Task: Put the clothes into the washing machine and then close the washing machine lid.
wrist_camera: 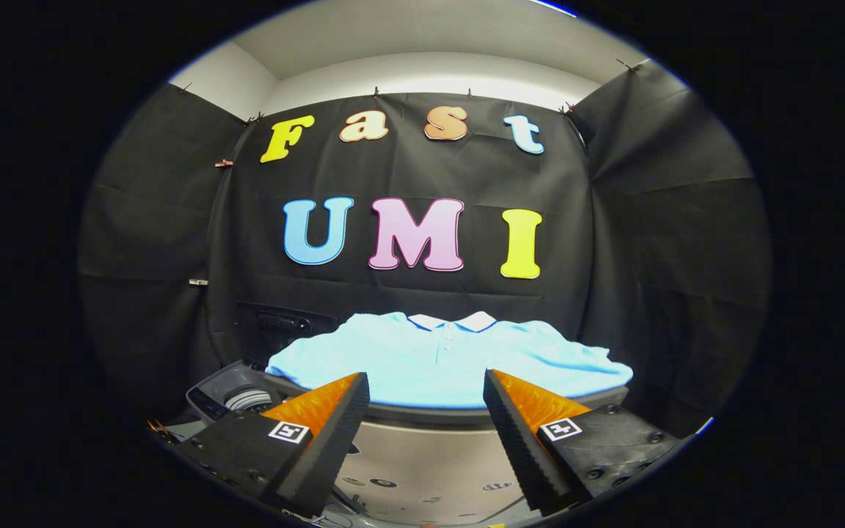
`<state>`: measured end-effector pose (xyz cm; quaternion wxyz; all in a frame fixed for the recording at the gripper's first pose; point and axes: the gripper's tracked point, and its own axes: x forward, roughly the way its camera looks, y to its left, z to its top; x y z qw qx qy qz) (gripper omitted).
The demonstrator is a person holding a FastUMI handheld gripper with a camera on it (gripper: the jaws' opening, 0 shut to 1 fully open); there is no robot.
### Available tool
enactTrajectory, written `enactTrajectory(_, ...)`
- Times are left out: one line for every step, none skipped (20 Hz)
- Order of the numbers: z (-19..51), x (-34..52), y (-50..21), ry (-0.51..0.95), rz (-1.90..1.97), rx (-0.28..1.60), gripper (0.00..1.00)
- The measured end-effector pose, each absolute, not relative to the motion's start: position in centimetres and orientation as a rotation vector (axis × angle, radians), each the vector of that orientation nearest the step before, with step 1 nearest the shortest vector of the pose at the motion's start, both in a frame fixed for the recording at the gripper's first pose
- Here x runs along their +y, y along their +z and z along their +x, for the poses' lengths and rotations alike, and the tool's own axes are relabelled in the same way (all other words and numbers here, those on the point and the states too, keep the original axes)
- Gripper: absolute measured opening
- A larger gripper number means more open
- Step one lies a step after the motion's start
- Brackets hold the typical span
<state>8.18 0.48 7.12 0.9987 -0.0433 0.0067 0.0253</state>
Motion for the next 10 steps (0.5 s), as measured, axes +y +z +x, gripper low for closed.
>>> enactTrajectory(9.0,0.4,7.8,0.053,-0.088,0.015,0.98)
enactTrajectory(9.9,0.3,8.1,0.046,-0.088,0.026,0.98)
enactTrajectory(10.9,0.4,8.4,0.047,-0.085,0.031,0.98)
enactTrajectory(11.8,0.4,8.8,0.044,-0.087,0.036,0.98)
enactTrajectory(13.0,0.2,9.0,0.036,-0.098,0.047,0.98)
enactTrajectory(13.7,0.2,9.2,0.034,-0.109,0.051,0.98)
enactTrajectory(14.7,0.0,9.2,0.027,-0.120,0.064,0.98)
enactTrajectory(15.6,0.1,9.1,0.031,-0.120,0.081,0.98)
enactTrajectory(16.4,0.3,9.1,0.031,-0.117,0.096,0.98)
enactTrajectory(17.1,0.4,9.1,0.033,-0.111,0.110,0.98)
